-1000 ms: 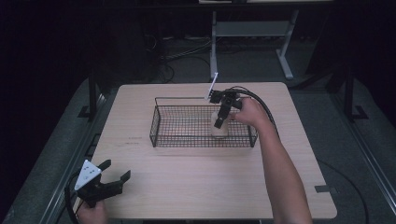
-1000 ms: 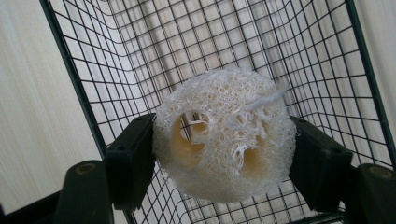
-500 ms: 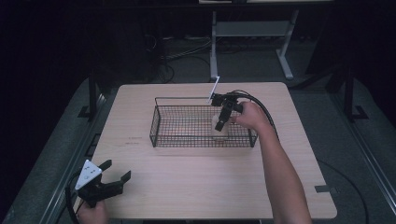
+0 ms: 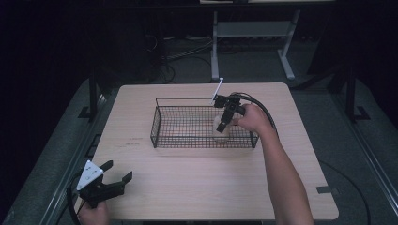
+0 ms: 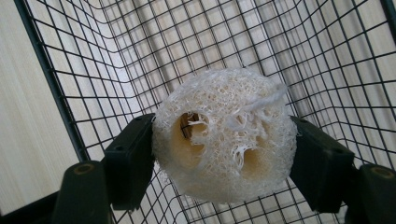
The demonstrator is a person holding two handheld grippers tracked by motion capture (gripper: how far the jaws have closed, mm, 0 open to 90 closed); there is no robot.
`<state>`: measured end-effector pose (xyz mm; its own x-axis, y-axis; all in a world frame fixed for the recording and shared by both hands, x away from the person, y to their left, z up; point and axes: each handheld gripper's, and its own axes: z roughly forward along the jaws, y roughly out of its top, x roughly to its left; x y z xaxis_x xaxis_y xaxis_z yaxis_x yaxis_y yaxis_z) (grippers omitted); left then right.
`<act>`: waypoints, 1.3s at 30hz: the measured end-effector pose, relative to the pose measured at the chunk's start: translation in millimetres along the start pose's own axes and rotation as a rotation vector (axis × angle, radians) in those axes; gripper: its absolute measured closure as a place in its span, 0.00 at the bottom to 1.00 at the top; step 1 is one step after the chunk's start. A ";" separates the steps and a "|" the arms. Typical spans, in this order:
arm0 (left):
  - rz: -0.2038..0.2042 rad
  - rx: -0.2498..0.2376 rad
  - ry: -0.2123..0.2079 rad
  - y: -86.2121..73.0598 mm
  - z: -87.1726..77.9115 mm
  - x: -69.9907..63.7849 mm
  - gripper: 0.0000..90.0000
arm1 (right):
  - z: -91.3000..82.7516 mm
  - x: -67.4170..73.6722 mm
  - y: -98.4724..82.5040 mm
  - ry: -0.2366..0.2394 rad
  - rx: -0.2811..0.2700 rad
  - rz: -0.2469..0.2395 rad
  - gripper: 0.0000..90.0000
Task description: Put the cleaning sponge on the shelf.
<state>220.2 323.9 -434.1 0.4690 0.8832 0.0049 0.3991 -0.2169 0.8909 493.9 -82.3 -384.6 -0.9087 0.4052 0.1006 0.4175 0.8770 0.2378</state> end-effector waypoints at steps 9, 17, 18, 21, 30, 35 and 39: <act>0.004 -0.001 -0.002 2.0 2.6 -1.2 0.15 | -4.7 0.1 -0.7 -0.021 -0.012 0.005 0.24; 0.005 0.001 -0.002 1.7 2.8 -0.7 0.15 | -15.1 1.8 -2.8 -0.028 -0.039 0.010 0.23; 0.004 0.002 -0.004 1.5 2.7 -0.2 0.15 | -16.1 2.3 -2.9 -0.027 -0.042 0.006 0.23; 0.005 0.000 -0.001 1.8 2.6 0.0 0.15 | -19.4 3.8 -3.7 -0.026 -0.050 0.004 0.23; 0.006 0.004 -0.005 1.6 2.8 0.0 0.15 | -28.0 9.6 -5.0 -0.029 -0.051 0.000 0.23; 0.003 0.001 -0.004 1.4 2.6 -0.4 0.15 | -31.9 11.3 -5.8 -0.026 -0.062 0.000 0.23; 0.006 0.002 -0.003 1.3 2.4 -0.9 0.15 | -34.3 14.7 -6.1 -0.023 -0.062 -0.013 0.24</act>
<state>222.2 321.8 -434.0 0.4741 0.8804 0.0092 0.3977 -0.2234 0.8899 477.8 -90.6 -351.4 -0.9131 0.4007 0.0749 0.4040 0.8648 0.2980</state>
